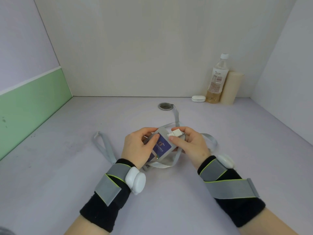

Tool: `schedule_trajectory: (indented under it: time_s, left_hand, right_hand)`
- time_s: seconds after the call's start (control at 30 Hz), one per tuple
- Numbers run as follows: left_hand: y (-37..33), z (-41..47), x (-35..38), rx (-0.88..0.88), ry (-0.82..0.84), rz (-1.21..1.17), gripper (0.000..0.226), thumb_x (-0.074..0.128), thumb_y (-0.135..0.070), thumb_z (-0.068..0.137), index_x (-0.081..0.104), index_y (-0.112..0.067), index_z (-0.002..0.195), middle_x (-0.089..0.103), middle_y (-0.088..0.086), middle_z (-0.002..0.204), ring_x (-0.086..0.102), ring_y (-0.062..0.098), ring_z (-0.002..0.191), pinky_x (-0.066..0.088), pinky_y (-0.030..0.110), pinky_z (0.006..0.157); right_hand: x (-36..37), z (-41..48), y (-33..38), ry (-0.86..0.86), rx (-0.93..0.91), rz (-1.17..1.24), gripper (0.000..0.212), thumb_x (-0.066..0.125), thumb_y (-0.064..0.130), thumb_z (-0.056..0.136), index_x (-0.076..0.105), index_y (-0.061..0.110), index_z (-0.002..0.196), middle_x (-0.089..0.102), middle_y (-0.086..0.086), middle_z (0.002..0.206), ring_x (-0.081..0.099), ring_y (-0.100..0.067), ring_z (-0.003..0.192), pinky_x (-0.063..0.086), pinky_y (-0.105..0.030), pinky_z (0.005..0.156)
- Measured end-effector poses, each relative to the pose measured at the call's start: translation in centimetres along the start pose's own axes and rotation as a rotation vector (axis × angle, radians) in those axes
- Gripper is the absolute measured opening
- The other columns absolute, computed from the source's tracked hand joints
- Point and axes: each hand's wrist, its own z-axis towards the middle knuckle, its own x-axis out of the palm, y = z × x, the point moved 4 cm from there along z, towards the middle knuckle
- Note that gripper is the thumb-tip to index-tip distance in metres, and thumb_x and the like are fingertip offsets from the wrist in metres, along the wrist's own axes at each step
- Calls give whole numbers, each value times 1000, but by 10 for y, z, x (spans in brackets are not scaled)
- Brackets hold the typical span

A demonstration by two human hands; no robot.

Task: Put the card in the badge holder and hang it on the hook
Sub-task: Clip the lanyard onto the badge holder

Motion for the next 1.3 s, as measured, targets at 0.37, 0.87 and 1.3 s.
schedule_trajectory:
  time_s: [0.37, 0.87, 1.3]
  left_hand:
    - [21, 9, -45, -77, -277, 412, 18, 56, -32, 85, 70, -20, 90, 69, -1, 86, 59, 24, 88, 48, 33, 72]
    - [50, 9, -46, -237, -148, 343, 47, 57, 4, 78, 58, -14, 122, 50, 14, 126, 60, 34, 104, 49, 40, 93]
    - [41, -8, -57, -335, -97, 364, 46, 60, -3, 77, 60, -11, 123, 71, 9, 107, 65, 27, 101, 47, 30, 91]
  right_hand:
    - [-8, 1, 1, -91, -75, -12, 36, 70, -1, 77, 57, 23, 100, 69, -8, 95, 68, -24, 85, 58, -35, 78]
    - [-20, 4, -1, -212, -101, 32, 23, 69, -3, 77, 58, 15, 86, 68, -12, 84, 66, -30, 79, 56, -46, 81]
    - [-1, -9, 27, -138, 16, 345, 16, 63, -7, 81, 58, 5, 90, 65, -20, 99, 66, -30, 87, 58, -42, 79]
